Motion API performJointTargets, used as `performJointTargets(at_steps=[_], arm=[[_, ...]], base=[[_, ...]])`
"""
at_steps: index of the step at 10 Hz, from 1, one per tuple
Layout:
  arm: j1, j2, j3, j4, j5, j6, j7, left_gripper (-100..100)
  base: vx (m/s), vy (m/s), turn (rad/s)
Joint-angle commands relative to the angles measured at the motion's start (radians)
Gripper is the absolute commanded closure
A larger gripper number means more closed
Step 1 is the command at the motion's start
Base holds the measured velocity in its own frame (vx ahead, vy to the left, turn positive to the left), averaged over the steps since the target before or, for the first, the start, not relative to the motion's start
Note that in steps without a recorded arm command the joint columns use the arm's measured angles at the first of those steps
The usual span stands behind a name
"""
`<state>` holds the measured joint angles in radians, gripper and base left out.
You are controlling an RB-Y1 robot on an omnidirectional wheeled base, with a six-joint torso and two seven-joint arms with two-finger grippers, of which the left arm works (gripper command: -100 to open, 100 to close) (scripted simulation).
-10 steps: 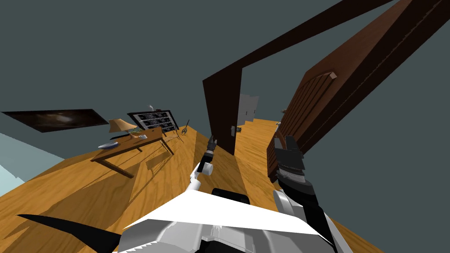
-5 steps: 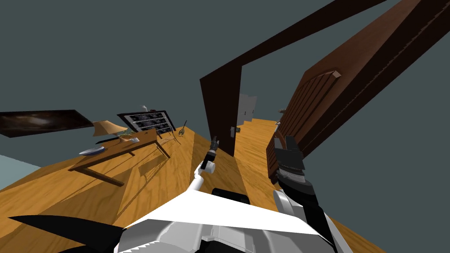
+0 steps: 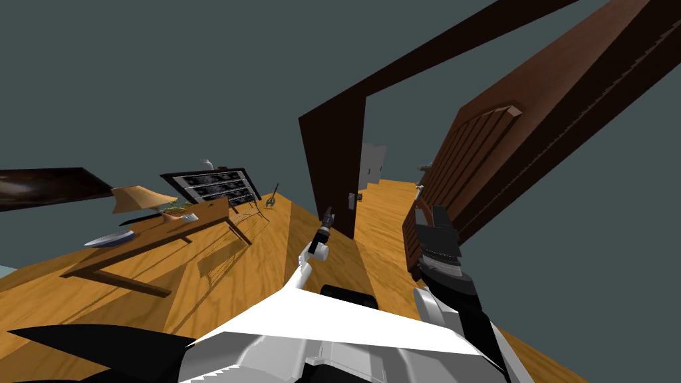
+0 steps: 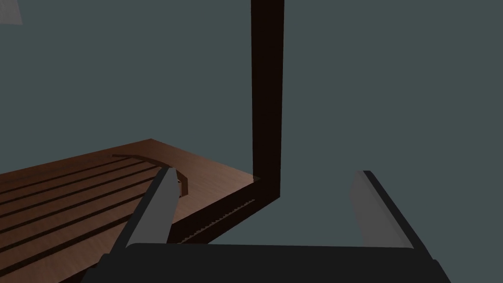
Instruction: Push the door open
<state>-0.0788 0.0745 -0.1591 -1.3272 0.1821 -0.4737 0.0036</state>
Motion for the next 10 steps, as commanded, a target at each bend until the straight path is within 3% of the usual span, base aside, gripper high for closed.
performJointTargets(at_steps=[1, 10], arm=[[-0.018, 0.002, -0.001, 0.028, 0.002, -0.003, -0.001, -100], [-0.157, -0.022, -0.037, 0.256, 0.018, 0.009, -0.043, -100]], base=[[0.055, 0.040, -0.021], [0.083, 0.052, -0.055]])
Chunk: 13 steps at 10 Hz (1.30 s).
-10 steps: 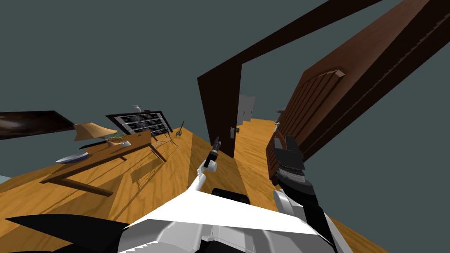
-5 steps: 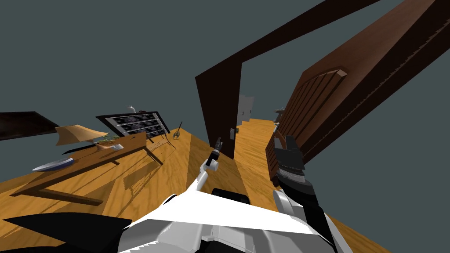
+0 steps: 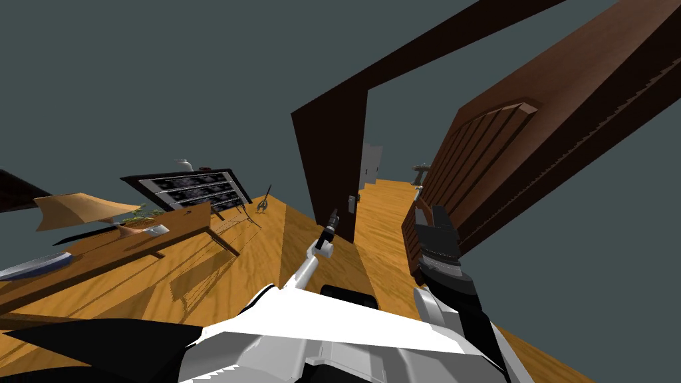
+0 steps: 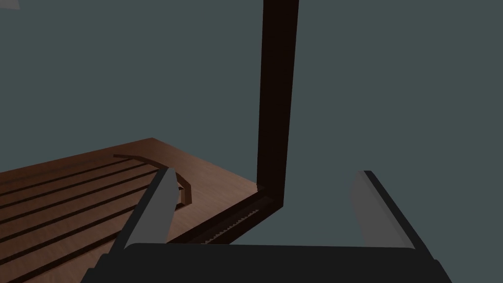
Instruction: Push the door open
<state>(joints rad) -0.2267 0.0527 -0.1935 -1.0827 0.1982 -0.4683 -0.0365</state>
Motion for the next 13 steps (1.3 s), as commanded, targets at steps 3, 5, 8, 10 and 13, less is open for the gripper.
performJointTargets(at_steps=[3, 5, 8, 10, 13], arm=[[-0.050, -0.013, -0.013, 0.079, 0.006, 0.007, -0.016, -100], [-0.089, -0.025, -0.023, 0.143, 0.010, 0.010, -0.027, -100], [-0.124, -0.039, -0.032, 0.201, 0.014, 0.013, -0.038, -100], [-0.155, -0.053, -0.040, 0.251, 0.017, 0.016, -0.047, -100], [-0.183, -0.067, -0.047, 0.296, 0.020, 0.018, -0.056, -100]], base=[[0.087, 0.047, -0.048], [0.104, 0.063, -0.065], [0.088, 0.069, -0.049], [0.083, 0.056, -0.049], [0.071, 0.047, -0.042]])
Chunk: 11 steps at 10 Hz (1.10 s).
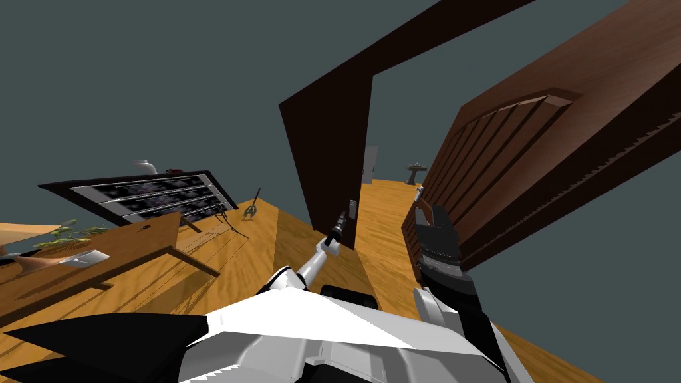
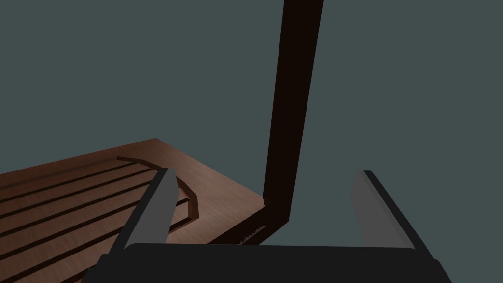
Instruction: Push the door open
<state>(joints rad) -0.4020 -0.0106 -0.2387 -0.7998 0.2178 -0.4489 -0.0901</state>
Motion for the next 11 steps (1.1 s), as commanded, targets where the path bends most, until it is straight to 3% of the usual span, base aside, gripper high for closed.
performJointTargets(at_steps=[1, 4, 5, 6, 8, 10, 11], arm=[[-0.020, -0.012, -0.005, 0.035, 0.002, 0.000, -0.006, -100], [-0.056, -0.036, -0.014, 0.093, 0.006, 0.003, -0.017, -100], [-0.052, -0.032, -0.012, 0.086, 0.005, 0.002, -0.014, -100], [-0.054, 0.001, -0.010, 0.090, 0.006, 0.001, -0.015, -100], [-0.055, 0.026, -0.007, 0.092, 0.007, 0.000, -0.015, -100], [-0.057, 0.031, -0.003, 0.095, 0.009, 0.000, -0.016, -100], [-0.057, 0.025, -0.001, 0.096, 0.009, -0.001, -0.016, -100]], base=[[0.069, 0.037, -0.038], [0.090, 0.060, -0.048], [0.040, 0.024, -0.008], [0.086, -0.032, -0.023], [0.173, -0.045, -0.019], [0.197, -0.070, -0.023], [0.203, -0.083, -0.018]])
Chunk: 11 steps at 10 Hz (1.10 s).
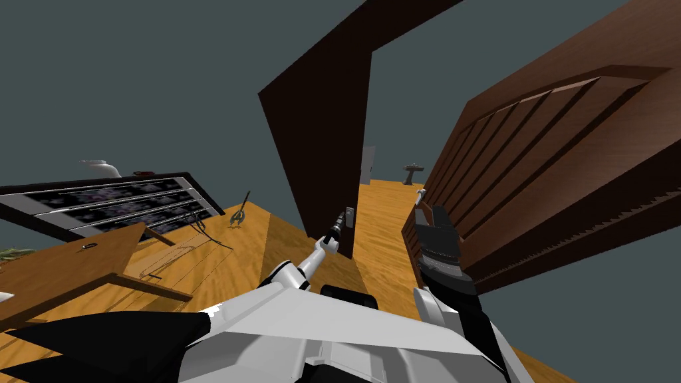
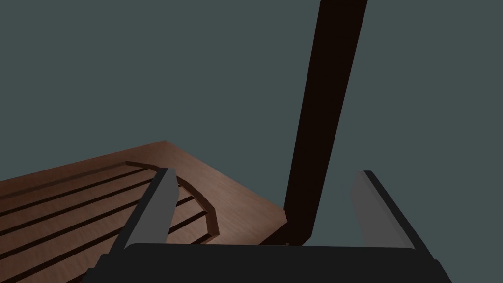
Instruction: Push the door open
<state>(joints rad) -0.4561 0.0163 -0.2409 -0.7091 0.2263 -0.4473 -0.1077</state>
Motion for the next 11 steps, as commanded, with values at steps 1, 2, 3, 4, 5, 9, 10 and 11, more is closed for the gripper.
performJointTargets(at_steps=[1, 2, 3, 4, 5, 9, 10, 11], arm=[[-0.004, -0.013, 0.003, 0.006, 0.001, -0.002, 0.001, -100], [-0.005, -0.034, 0.005, 0.008, 0.002, -0.003, 0.001, -100], [-0.005, -0.051, 0.006, 0.008, 0.002, -0.003, 0.001, -100], [-0.002, -0.040, 0.005, 0.005, 0.002, -0.003, 0.001, -100], [-0.002, -0.040, 0.005, 0.005, 0.002, -0.003, 0.001, 100], [-0.002, -0.040, 0.005, 0.005, 0.002, -0.003, 0.001, 100], [-0.002, -0.040, 0.005, 0.005, 0.002, -0.003, 0.001, 100], [-0.005, -0.023, 0.018, 0.006, 0.005, -0.003, -0.003, 100]], base=[[0.204, -0.037, -0.018], [0.197, -0.038, -0.026], [0.175, -0.058, -0.018], [0.075, -0.027, 0.001], [-0.005, 0.004, 0.007], [-0.014, 0.005, -0.005], [0.000, 0.000, 0.000], [0.108, -0.055, 0.006]])
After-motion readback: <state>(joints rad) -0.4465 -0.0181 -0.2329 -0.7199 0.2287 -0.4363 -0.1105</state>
